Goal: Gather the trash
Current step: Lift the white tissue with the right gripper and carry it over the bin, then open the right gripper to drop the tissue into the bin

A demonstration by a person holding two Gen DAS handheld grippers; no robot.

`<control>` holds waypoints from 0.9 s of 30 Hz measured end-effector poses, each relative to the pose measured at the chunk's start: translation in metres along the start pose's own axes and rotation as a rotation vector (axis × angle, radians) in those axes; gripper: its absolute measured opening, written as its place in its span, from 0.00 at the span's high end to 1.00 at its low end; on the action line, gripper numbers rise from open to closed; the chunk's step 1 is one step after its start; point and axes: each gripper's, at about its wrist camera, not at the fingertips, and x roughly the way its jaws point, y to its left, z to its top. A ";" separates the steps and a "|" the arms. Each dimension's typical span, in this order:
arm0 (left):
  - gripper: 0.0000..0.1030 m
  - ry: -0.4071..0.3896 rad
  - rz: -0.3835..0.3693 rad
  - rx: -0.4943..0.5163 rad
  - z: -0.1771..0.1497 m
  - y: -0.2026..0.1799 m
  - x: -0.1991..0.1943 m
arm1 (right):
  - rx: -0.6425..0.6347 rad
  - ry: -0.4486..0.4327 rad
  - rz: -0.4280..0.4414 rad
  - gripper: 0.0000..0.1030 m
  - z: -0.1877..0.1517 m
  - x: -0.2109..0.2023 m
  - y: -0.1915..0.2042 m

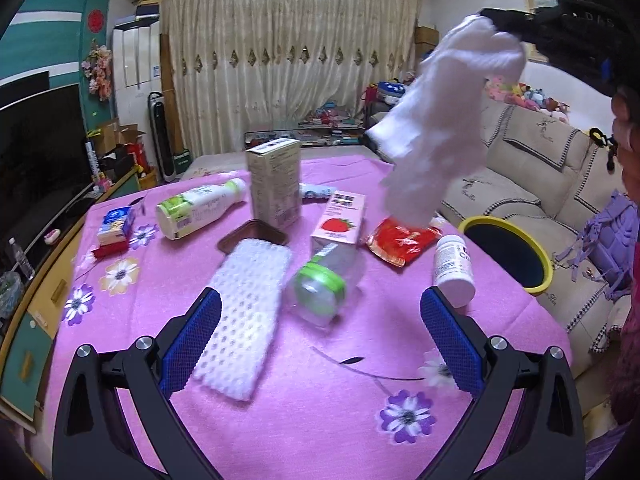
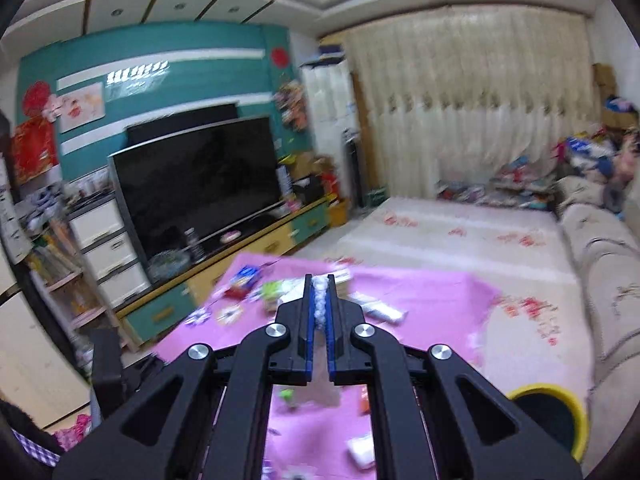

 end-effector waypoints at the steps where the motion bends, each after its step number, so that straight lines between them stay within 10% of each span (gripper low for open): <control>1: 0.05 0.007 -0.029 0.004 0.003 -0.007 0.002 | 0.010 -0.015 -0.038 0.95 0.001 -0.012 -0.010; 12: 0.05 0.114 -0.244 0.193 0.017 -0.144 0.061 | 0.161 0.041 -0.410 0.95 -0.052 -0.088 -0.146; 27: 0.05 0.236 -0.091 0.268 0.025 -0.203 0.133 | 0.293 0.130 -0.375 0.95 -0.122 -0.081 -0.230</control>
